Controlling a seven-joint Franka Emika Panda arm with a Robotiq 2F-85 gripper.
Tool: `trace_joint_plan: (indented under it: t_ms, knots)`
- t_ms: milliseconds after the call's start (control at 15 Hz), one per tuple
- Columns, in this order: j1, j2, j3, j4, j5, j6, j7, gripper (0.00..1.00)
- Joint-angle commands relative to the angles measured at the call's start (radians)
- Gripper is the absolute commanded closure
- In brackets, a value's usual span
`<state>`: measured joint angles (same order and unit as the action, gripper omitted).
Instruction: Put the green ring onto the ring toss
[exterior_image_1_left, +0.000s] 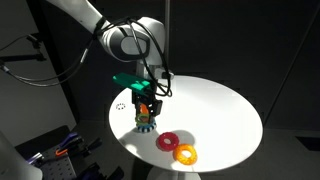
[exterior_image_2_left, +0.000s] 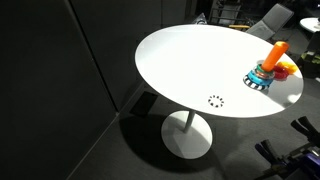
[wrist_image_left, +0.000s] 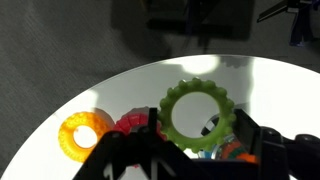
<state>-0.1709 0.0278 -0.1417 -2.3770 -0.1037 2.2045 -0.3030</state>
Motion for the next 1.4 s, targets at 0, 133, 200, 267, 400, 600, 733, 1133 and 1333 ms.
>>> trace_joint_plan:
  t_ms: [0, 133, 200, 267, 400, 600, 733, 1133, 1333]
  knots:
    - [0.014, -0.064, 0.003, 0.004, 0.021, -0.051, -0.003, 0.51]
    - [0.020, -0.084, 0.003, 0.006, 0.025, -0.059, -0.002, 0.51]
    - [0.024, -0.093, 0.003, 0.008, 0.028, -0.062, -0.001, 0.51]
    - [0.026, -0.101, 0.002, 0.011, 0.033, -0.068, -0.001, 0.51]
    - [0.032, -0.115, 0.002, 0.017, 0.046, -0.077, -0.001, 0.51]
    - [0.041, -0.125, 0.003, 0.029, 0.079, -0.090, -0.004, 0.51]
    - [0.050, -0.125, 0.006, 0.038, 0.101, -0.094, -0.001, 0.51]
    - [0.078, -0.116, 0.022, 0.061, 0.136, -0.085, 0.017, 0.51]
    - [0.090, -0.109, 0.034, 0.068, 0.131, -0.080, 0.033, 0.51]
